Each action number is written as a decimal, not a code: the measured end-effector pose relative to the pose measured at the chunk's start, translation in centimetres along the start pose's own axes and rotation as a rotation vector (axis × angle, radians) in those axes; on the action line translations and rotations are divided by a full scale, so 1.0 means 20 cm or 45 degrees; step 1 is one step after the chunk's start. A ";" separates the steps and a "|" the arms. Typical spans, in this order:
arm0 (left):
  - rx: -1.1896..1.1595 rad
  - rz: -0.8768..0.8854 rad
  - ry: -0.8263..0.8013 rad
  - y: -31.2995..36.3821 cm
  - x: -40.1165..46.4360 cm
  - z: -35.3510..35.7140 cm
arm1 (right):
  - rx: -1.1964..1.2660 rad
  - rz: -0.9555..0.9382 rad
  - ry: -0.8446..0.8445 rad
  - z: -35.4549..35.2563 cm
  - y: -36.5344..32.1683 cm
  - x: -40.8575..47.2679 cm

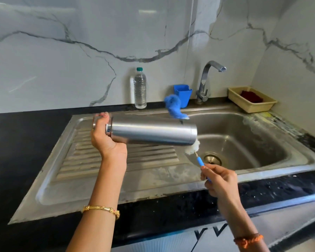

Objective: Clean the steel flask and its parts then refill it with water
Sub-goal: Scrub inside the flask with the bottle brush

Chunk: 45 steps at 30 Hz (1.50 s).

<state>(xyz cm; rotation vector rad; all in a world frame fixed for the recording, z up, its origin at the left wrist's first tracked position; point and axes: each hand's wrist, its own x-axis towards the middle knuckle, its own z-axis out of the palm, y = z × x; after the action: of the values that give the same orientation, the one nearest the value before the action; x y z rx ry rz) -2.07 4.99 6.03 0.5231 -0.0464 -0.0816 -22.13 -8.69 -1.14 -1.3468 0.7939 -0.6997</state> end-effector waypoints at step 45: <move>0.127 0.291 0.001 -0.30 0.22 0.35 | 0.234 0.238 0.018 0.00 -0.16 0.30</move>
<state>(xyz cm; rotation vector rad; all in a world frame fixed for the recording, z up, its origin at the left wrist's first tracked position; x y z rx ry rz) 1.43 -3.94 9.17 0.6141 -0.1097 0.1449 -18.70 -14.00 1.43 -1.0877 0.8343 -0.6195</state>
